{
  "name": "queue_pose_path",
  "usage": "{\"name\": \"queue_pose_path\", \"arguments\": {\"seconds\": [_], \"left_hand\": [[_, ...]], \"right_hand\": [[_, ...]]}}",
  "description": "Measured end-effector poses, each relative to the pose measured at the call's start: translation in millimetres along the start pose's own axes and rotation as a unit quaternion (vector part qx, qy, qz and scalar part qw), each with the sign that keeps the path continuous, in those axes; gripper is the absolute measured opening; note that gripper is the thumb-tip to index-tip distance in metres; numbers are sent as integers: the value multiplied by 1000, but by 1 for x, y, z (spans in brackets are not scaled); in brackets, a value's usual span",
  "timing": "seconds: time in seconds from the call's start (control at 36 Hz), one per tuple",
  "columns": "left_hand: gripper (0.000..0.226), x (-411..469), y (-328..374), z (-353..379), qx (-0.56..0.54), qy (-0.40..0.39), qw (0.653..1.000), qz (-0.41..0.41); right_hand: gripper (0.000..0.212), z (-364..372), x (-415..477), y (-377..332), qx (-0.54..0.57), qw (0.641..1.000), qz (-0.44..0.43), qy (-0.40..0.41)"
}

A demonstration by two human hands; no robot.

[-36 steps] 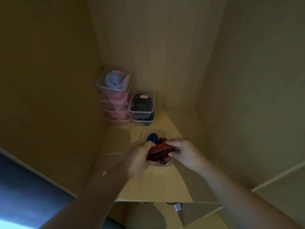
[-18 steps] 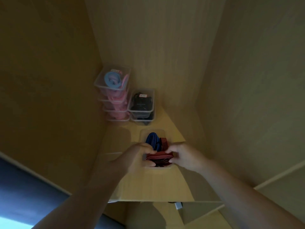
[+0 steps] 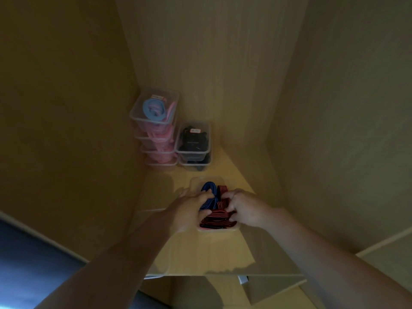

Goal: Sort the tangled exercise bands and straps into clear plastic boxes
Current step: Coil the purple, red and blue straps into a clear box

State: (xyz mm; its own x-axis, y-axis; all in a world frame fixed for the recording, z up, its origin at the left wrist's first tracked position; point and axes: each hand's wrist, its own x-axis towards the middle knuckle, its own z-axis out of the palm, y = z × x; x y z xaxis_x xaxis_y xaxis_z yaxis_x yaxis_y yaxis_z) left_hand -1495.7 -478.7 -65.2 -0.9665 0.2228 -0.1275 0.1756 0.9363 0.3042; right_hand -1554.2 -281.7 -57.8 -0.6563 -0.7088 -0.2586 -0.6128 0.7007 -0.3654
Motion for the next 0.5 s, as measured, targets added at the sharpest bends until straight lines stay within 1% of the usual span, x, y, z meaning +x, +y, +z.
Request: {"name": "queue_pose_path", "arguments": {"seconds": [0.06, 0.11, 0.17, 0.25, 0.28, 0.36, 0.39, 0.44, 0.47, 0.5], "left_hand": [[58, -2, 1, -2, -5, 5, 1000, -26], [59, -3, -1, -3, 3, 26, 999, -25], [57, -4, 0, -6, -7, 51, 999, -10], [54, -3, -3, -8, -24, 71, 997, 4], [52, -4, -7, -7, -33, 61, 998, 2], [46, -9, -19, -4, -9, 80, 997, 23], [40, -11, -18, -7, -11, 86, 996, 19], [21, -18, -13, -11, -32, 119, 992, -2], [18, -24, -11, -10, -64, 121, 990, -35], [20, -30, -14, -8, -70, 133, 986, -71]], "right_hand": [[28, -3, 0, -1, -30, 999, 1, -17], [28, -9, -1, -3, -39, 999, -4, -24], [30, -15, -2, -2, -11, 1000, -7, -10], [32, -20, -4, -2, 38, 998, 3, 40], [33, -20, -3, -2, 50, 998, 5, 50], [34, -21, -3, -6, 67, 996, -5, 54], [34, -20, -3, -8, 68, 996, -9, 55], [33, -20, -2, -12, 63, 996, -19, 65], [33, -19, -2, -15, 59, 995, -24, 72], [32, -17, -2, -19, 57, 995, -30, 79]]}}
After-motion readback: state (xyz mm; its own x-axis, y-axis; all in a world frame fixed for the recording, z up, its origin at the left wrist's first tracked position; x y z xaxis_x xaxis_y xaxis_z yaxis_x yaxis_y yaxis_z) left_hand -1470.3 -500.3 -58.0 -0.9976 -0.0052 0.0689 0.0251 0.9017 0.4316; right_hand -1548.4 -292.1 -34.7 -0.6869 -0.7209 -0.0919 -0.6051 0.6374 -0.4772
